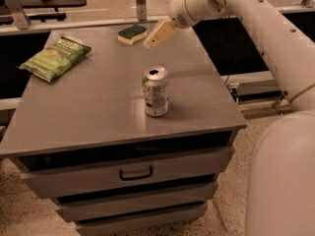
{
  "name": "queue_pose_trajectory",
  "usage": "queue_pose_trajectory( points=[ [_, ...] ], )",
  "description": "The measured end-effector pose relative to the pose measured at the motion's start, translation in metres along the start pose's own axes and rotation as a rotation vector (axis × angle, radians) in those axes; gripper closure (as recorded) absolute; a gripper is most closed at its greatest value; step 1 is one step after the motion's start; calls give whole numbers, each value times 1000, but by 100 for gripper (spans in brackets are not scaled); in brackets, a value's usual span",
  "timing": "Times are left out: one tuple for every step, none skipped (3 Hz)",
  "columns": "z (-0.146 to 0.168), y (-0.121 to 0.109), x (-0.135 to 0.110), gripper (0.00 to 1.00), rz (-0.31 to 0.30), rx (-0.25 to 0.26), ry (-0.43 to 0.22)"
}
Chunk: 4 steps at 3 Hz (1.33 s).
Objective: Move sponge near 7up can
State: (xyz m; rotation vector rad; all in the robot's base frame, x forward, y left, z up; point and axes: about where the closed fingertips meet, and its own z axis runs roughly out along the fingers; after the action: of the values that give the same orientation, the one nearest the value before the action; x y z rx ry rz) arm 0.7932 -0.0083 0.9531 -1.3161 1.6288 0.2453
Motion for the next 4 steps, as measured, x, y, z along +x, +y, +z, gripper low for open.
queue_pose_trajectory(
  points=[
    [50, -5, -6, 0, 92, 21, -39],
    [95, -10, -5, 0, 180, 43, -46],
    [128, -18, 9, 0, 246, 83, -20],
    [149, -36, 28, 0, 284, 147, 12]
  ],
)
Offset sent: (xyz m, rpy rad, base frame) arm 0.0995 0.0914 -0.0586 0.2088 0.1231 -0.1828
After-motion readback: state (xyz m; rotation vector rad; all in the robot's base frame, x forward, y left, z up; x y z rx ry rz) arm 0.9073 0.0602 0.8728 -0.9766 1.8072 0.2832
